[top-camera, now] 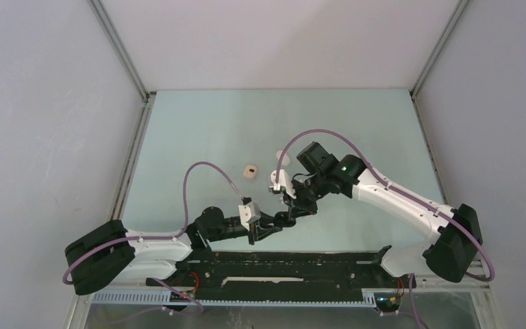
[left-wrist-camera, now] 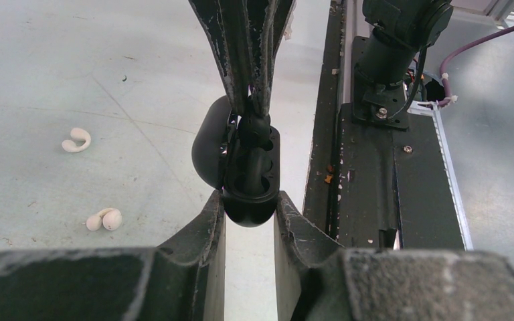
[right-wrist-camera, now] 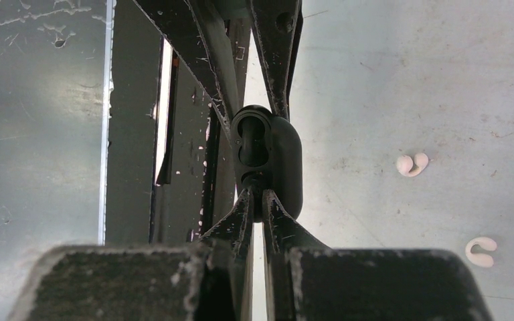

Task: Insert the wireless bluetooth earbuds into the charging case
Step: Place the earbud in the charging case.

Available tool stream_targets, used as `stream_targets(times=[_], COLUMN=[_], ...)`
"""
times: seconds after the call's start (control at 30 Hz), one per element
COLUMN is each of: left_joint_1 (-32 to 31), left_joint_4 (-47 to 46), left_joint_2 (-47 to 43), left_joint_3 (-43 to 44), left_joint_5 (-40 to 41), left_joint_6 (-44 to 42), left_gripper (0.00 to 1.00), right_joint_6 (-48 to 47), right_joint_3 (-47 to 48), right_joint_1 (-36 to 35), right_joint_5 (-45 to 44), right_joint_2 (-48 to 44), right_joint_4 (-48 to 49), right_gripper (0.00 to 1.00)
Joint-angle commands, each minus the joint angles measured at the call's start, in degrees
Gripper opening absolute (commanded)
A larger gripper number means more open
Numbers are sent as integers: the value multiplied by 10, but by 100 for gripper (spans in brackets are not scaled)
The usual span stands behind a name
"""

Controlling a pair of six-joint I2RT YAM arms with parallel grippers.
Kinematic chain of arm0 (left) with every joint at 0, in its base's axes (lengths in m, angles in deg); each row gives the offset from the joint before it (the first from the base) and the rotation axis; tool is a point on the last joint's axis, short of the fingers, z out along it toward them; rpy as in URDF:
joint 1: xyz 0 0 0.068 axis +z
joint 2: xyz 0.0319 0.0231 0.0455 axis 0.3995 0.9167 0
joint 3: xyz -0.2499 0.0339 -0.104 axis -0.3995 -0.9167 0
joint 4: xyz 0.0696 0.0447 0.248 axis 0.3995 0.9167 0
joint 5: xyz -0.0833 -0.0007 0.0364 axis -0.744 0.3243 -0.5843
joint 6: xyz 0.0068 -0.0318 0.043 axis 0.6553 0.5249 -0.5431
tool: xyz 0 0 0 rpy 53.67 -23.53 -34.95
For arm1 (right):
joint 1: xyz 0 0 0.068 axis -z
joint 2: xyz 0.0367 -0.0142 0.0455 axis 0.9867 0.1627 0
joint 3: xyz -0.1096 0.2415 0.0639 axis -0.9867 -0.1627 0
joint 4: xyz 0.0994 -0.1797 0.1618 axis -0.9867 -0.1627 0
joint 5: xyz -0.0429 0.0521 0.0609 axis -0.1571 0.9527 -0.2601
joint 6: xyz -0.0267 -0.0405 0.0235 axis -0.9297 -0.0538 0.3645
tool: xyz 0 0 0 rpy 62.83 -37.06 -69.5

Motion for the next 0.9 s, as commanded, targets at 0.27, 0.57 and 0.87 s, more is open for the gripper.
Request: stream_targets(times=[0.27, 0.57, 0.87], left_joint_1=[2, 4, 6], left_joint_4=[-43, -48, -53], left_joint_2=[-4, -1, 0], left_joint_3=[-6, -6, -9], left_joint_5=[8, 10, 13], left_joint_6=[9, 12, 13], left_gripper=[0, 0, 0], right_joint_6=[4, 12, 26], right_joint_3=[-16, -31, -32], right_joint_1=[-10, -14, -12], right_joint_5=[-11, -10, -6], right_joint_2=[2, -3, 0], right_joint_4=[31, 40, 55], right_gripper=[1, 6, 11])
